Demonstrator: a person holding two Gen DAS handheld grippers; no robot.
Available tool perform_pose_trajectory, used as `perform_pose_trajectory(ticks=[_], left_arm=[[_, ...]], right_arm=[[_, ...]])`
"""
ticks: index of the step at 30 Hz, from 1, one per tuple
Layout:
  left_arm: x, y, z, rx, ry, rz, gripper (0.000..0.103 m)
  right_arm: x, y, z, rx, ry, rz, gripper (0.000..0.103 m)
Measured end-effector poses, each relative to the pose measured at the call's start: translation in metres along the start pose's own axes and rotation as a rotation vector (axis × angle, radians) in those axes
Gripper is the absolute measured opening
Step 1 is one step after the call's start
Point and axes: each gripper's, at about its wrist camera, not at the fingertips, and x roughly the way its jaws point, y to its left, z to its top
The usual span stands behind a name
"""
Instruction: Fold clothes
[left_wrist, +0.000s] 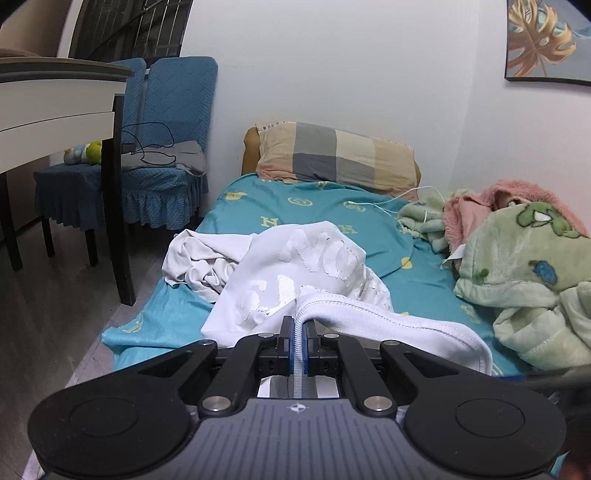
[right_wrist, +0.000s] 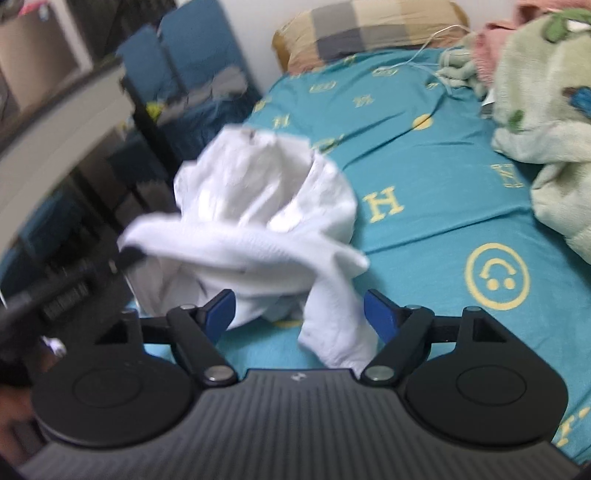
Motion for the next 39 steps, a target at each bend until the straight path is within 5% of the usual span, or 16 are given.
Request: perform_pose_trajectory(ticks=[3, 8, 11, 15, 22, 26, 29, 31, 32, 39], left_arm=[[0.002, 0.000, -0.001, 0.001, 0.004, 0.006, 0.004], [0.003, -0.005, -0.006, 0.064, 0.015, 0.031, 0.008], [-0.003, -0.010, -0.010, 0.143, 0.006, 0.051, 0.021], [-0.016, -0.025, -0.021, 0.322, -0.008, 0.096, 0.043], [-0.037, -0.081, -0.060, 0.833, -0.158, 0.120, 0.057], [-0.011, -0.106, -0.074, 0.983, -0.149, 0.110, 0.053], [0.018, -0.115, -0.080, 1.108, -0.150, 0.193, 0.036], [0.024, -0.113, -0.068, 1.074, -0.140, 0.176, 0.006], [0.024, -0.111, -0.060, 1.029, -0.132, 0.149, 0.001], [-0.034, -0.076, 0.012, 0.572, -0.183, -0.199, 0.000]], right_arm=[[0.010, 0.004, -0.004, -0.017, -0.002, -0.098, 0.078], [-0.006, -0.007, -0.004, 0.028, -0.022, -0.101, 0.078], [-0.027, -0.018, -0.001, 0.080, -0.042, -0.054, 0.078], [-0.042, -0.026, 0.005, 0.118, -0.067, -0.020, 0.078], [-0.038, -0.041, 0.008, 0.204, -0.053, 0.045, 0.078], [-0.040, -0.053, 0.009, 0.252, -0.062, 0.064, 0.078], [-0.040, -0.060, 0.010, 0.272, -0.068, 0.078, 0.078], [-0.039, -0.063, 0.010, 0.273, -0.070, 0.074, 0.078], [-0.039, -0.064, 0.010, 0.271, -0.072, 0.077, 0.078], [-0.048, -0.036, 0.014, 0.103, -0.148, 0.135, 0.078]])
